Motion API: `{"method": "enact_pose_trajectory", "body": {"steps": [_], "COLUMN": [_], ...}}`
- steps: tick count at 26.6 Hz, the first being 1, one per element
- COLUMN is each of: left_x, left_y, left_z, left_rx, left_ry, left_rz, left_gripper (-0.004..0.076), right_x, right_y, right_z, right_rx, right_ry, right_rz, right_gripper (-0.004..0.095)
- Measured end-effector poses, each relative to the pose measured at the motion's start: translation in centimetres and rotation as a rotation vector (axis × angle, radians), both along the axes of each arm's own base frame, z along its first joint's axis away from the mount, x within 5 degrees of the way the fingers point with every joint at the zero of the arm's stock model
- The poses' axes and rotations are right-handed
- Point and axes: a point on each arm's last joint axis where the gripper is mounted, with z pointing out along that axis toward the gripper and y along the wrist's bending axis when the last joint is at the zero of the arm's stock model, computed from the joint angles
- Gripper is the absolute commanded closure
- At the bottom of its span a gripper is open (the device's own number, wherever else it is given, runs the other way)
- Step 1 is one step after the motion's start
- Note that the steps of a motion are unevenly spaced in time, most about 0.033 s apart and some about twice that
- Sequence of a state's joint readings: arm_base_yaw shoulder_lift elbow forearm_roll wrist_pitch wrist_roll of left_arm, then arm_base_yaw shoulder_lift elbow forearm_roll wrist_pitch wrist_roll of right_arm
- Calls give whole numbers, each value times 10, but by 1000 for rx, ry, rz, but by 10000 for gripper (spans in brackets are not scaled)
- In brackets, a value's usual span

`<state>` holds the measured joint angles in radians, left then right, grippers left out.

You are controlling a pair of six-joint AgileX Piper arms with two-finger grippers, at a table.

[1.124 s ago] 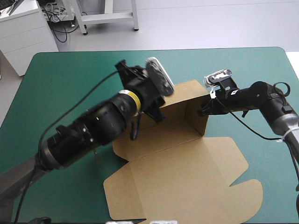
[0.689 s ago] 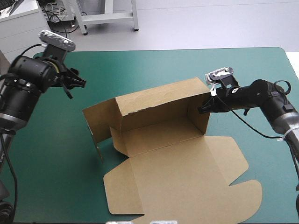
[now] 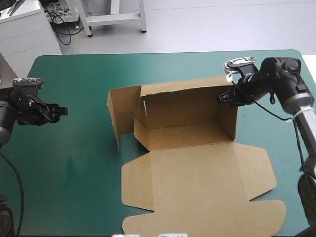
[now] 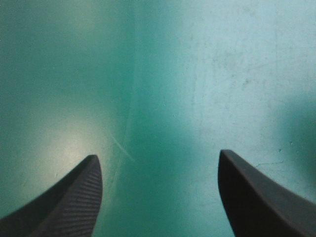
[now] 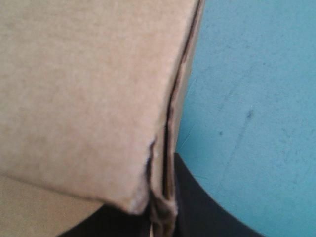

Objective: Fold the box

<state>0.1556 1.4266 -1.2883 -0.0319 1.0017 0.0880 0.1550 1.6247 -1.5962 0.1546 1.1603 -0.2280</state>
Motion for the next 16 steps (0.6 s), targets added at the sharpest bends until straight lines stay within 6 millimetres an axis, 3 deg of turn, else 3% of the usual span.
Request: {"method": "enact_pose_trajectory", "body": {"steps": [4, 12, 16], "left_x": [0, 0, 0], "left_y": [1, 1, 1], "left_z": [-5, -5, -5], "left_rx": [-2, 1, 1], "left_ry": [6, 2, 3], "left_rz": [3, 2, 2], "left_gripper": [251, 251, 251], "right_x": [26, 49, 63], "right_y": [4, 5, 8], "right_z": [-1, -6, -7], "right_rx": [-3, -15, -10], "right_ry": [47, 42, 23], "right_rz": [-17, -37, -38], "right_gripper": [930, 928, 835]}}
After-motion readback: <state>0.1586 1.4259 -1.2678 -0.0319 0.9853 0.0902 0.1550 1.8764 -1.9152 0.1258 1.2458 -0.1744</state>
